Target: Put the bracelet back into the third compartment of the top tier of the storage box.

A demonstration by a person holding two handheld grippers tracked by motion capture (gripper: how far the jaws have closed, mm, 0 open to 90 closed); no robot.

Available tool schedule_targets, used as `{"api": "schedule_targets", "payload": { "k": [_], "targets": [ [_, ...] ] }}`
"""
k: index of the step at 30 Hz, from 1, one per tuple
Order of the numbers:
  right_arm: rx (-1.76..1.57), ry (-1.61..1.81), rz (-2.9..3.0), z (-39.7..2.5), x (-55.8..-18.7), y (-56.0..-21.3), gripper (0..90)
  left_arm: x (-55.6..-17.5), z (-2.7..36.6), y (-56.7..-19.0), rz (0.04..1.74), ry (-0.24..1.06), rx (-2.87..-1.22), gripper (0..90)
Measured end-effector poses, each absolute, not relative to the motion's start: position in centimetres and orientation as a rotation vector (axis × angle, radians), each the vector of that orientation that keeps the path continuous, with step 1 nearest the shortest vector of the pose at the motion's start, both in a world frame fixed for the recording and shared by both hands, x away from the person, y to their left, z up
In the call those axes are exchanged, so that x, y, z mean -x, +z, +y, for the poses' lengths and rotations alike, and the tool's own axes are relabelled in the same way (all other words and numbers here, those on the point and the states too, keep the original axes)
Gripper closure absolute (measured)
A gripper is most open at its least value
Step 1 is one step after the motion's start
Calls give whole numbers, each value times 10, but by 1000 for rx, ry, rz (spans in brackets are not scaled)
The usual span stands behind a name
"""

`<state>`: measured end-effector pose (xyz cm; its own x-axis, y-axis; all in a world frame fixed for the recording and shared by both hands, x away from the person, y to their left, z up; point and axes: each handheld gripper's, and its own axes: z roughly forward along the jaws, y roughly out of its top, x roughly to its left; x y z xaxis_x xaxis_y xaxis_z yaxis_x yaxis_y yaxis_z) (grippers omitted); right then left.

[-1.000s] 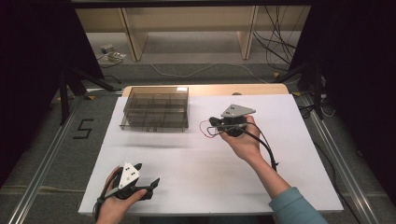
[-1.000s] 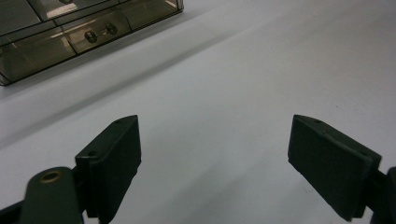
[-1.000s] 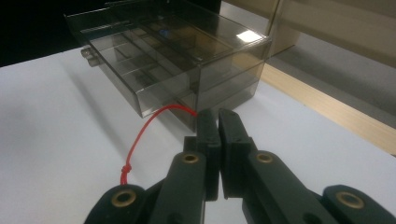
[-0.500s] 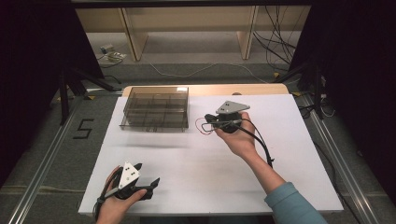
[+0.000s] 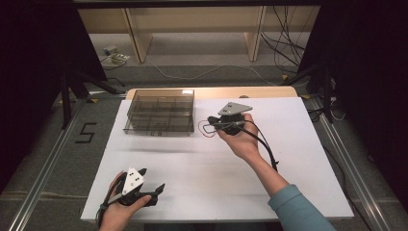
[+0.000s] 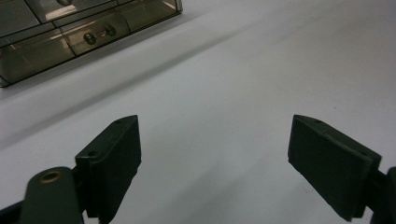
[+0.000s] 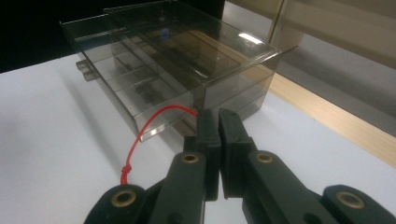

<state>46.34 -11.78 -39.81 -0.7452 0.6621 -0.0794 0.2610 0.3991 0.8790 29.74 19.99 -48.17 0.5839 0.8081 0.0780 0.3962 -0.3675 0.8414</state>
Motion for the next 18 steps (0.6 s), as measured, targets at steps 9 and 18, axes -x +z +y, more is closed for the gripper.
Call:
{"api": "schedule_targets", "payload": {
  "k": [9, 18],
  "targets": [
    [-785, 1299, 2244, -111, -467, -396, 881, -298, 199, -482, 959, 628, -1981, 170],
    [-772, 1299, 2246, -102, -470, -395, 881, -297, 199, -482, 959, 627, -1982, 170]
  ]
}}
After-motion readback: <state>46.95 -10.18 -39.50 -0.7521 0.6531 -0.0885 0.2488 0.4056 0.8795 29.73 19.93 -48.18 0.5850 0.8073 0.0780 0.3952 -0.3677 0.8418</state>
